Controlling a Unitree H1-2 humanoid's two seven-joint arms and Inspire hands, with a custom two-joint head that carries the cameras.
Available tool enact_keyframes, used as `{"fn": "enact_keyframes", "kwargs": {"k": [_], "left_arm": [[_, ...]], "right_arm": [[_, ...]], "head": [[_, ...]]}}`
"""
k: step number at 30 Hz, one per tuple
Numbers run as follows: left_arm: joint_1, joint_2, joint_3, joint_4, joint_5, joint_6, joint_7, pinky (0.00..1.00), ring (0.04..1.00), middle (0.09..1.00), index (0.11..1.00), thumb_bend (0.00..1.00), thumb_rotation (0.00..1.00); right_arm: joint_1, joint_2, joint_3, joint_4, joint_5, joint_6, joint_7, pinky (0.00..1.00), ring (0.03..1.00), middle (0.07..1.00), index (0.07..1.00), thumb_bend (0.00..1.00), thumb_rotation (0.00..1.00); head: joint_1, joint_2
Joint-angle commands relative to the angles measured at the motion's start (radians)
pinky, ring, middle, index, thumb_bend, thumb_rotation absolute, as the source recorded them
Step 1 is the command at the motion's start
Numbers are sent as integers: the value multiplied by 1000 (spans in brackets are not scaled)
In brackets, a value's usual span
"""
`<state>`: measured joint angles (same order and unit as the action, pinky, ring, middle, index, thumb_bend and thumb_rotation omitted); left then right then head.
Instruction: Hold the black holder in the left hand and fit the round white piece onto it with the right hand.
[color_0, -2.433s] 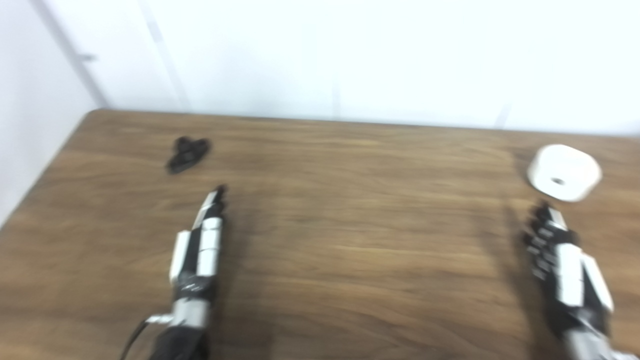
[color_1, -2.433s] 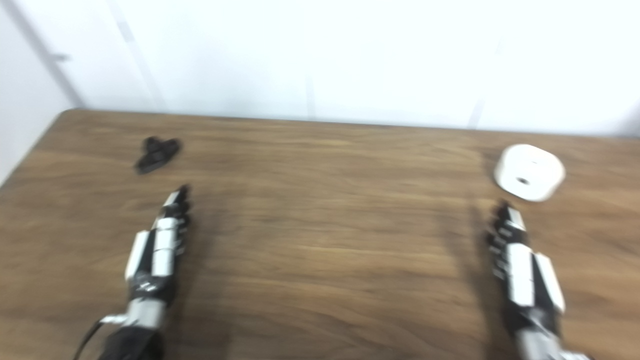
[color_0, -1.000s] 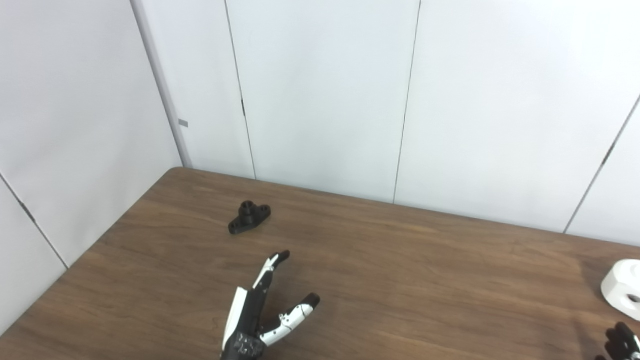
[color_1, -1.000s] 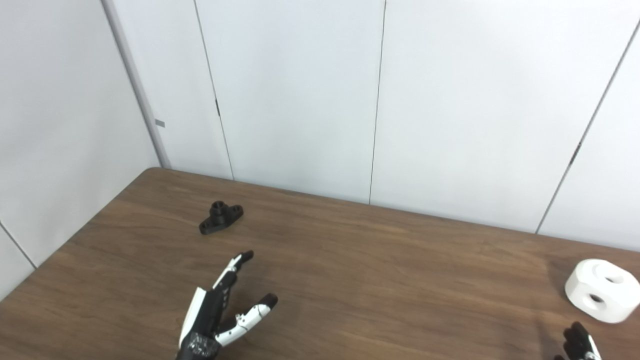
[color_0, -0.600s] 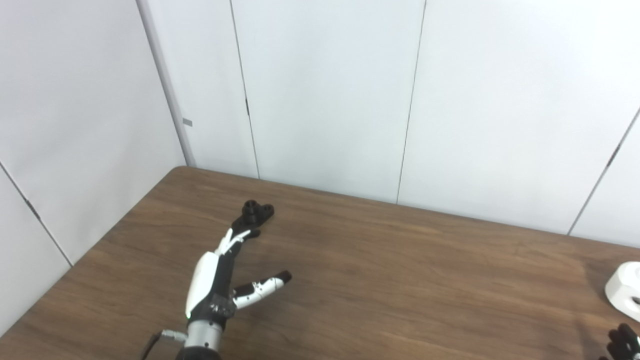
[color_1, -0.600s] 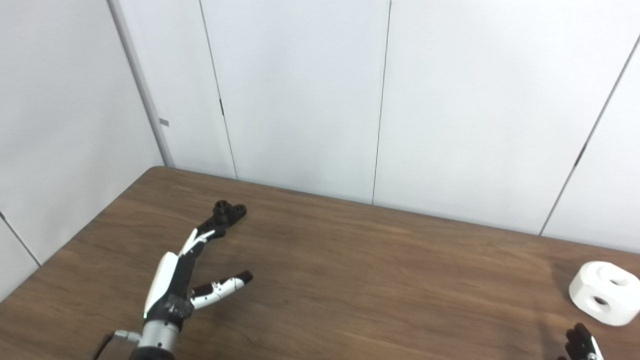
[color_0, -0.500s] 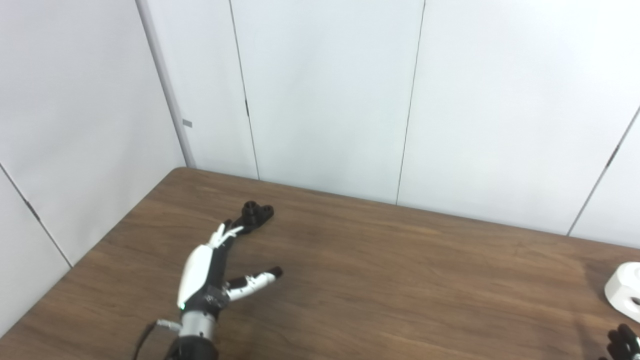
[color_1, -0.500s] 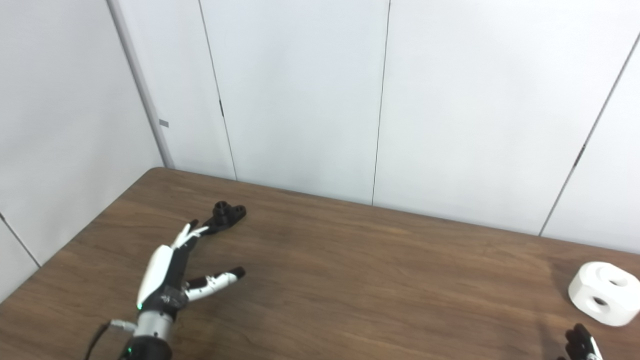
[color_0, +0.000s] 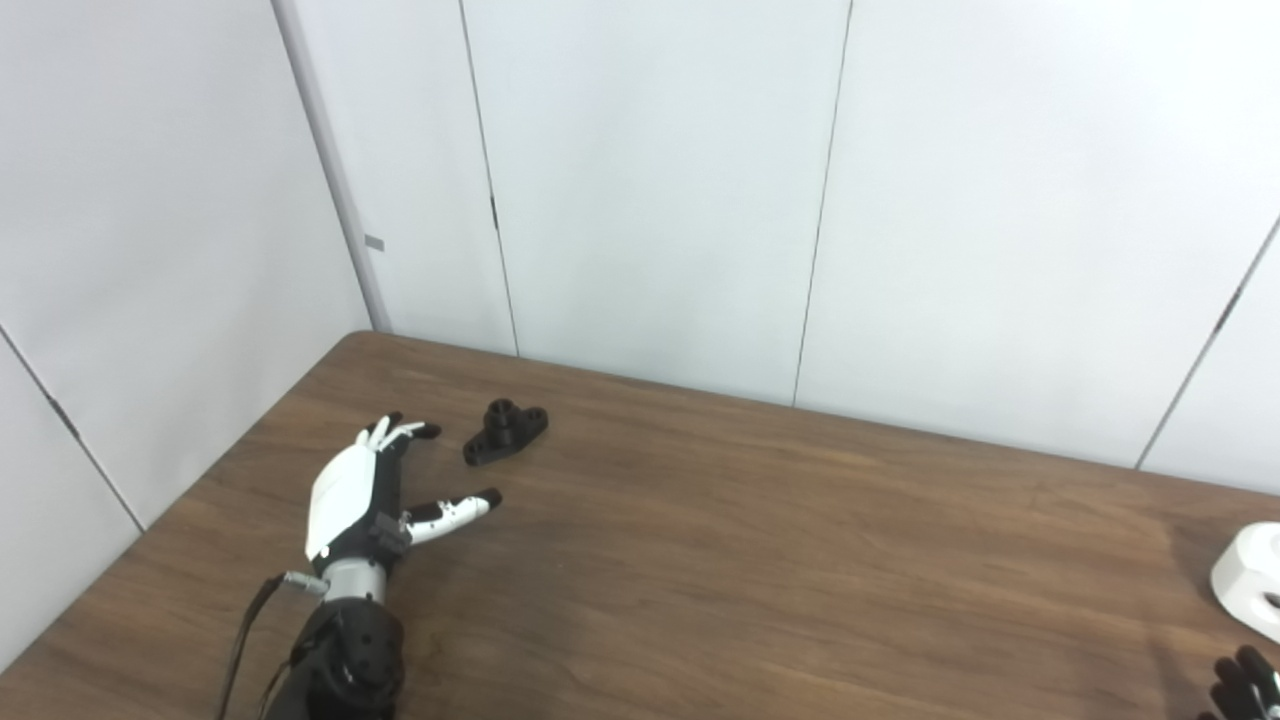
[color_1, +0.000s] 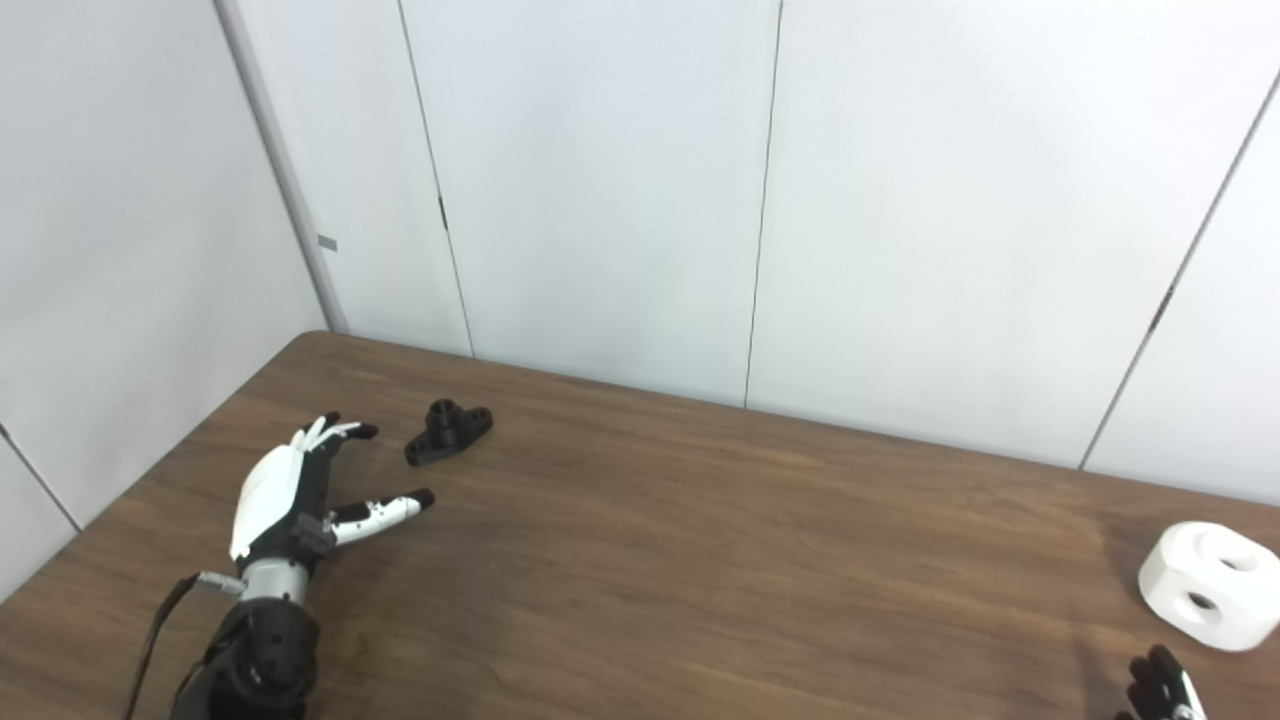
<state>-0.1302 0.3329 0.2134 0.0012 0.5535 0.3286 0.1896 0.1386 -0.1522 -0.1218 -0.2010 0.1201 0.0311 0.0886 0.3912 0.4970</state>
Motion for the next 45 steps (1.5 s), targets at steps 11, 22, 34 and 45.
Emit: {"fn": "enact_keyframes", "kwargs": {"k": [11,22,34,45], "left_arm": [[-168,102,-72,125,26,103,-7,1000,1000,987,846,892,405],[-278,139,-149,265,27,139,-25,1000,1000,995,818,899,422],[-367,147,-197,420,54,139,-29,1000,1000,985,812,913,422],[-393,143,-230,478,45,139,-34,1000,1000,983,790,911,435]], "right_arm": [[-10,6,6,-15,-4,-13,-12,1000,995,970,974,768,1000],[-2,3,14,-17,-25,-25,-13,1000,998,978,979,762,1000],[-10,-13,26,-5,-19,-33,11,1000,1000,1000,1000,762,1000],[-15,-14,26,24,13,-63,20,1000,1000,1000,1000,756,1000]], "head": [[-5,3],[-11,7],[-23,6],[-27,15]]}}
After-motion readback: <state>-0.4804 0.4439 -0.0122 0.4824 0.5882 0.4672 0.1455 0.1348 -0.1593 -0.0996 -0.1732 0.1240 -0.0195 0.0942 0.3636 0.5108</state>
